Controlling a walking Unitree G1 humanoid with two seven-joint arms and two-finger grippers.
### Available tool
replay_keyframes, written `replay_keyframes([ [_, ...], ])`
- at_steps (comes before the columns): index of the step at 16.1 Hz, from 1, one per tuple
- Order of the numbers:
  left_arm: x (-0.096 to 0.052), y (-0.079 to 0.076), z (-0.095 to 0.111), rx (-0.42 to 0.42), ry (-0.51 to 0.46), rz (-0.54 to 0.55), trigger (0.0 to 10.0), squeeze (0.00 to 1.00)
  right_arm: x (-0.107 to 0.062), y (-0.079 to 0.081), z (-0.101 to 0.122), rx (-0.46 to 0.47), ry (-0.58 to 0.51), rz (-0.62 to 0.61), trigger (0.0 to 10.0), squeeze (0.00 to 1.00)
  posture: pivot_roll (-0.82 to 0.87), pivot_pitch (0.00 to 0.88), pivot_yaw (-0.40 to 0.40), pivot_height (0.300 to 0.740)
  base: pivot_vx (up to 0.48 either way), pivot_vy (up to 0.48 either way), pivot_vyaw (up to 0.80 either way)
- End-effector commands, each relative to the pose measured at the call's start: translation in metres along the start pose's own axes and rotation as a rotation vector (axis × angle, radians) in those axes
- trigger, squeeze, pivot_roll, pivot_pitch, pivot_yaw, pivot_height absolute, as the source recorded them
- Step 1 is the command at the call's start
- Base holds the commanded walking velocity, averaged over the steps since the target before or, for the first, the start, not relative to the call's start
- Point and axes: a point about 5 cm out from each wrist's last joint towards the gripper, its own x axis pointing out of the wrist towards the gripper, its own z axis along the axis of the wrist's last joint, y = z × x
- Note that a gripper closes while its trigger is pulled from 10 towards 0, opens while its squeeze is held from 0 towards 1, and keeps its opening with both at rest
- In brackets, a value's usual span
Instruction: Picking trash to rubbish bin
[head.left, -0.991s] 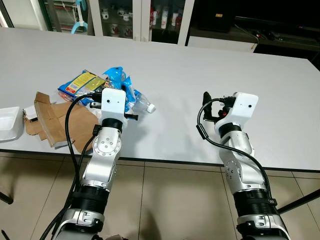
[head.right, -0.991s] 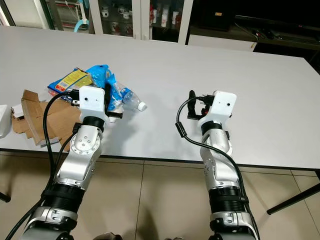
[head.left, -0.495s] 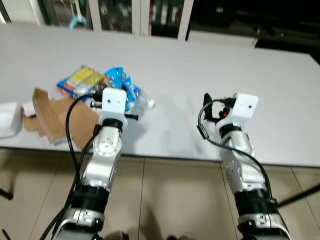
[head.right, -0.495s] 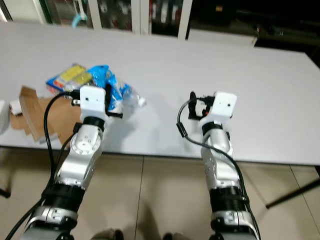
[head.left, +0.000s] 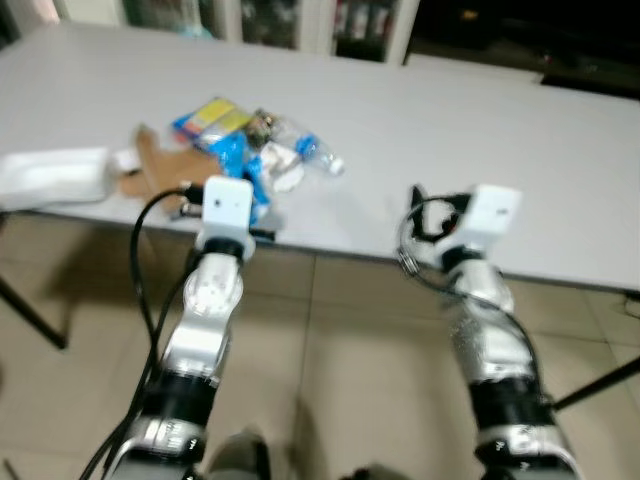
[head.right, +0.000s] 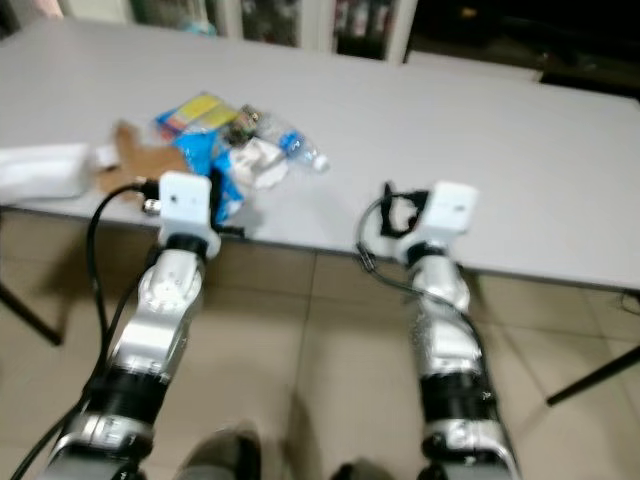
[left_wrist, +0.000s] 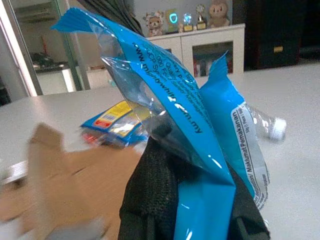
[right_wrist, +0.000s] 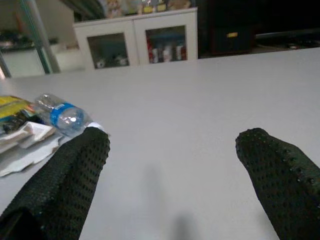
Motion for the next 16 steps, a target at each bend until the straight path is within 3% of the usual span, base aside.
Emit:
replay_keyframes([
  [1,0.004,-0.005,0.009,-0.005,-0.032,-0.017,10.0,0.00,0.000,-0.007,0.004,0.003,-0.014,-0.022,10.0,0.00,-0.07,0.062,-0.091,0.740,-0.304,0.000,0.00],
  [11,0.004,-0.005,0.008,0.005,-0.024,-0.014,10.0,0.00,0.000,-0.007,0.001,0.003,0.000,-0.019,10.0,0.00,-0.07,0.064,-0.092,0.740,-0.271,0.000,0.00],
  [16,-0.001,-0.002,-0.018,-0.008,0.085,-0.032,10.0,0.00,-0.002,-0.021,-0.010,-0.014,0.053,-0.039,10.0,0.00,-0.07,0.060,-0.092,0.740,0.000,0.000,0.00],
])
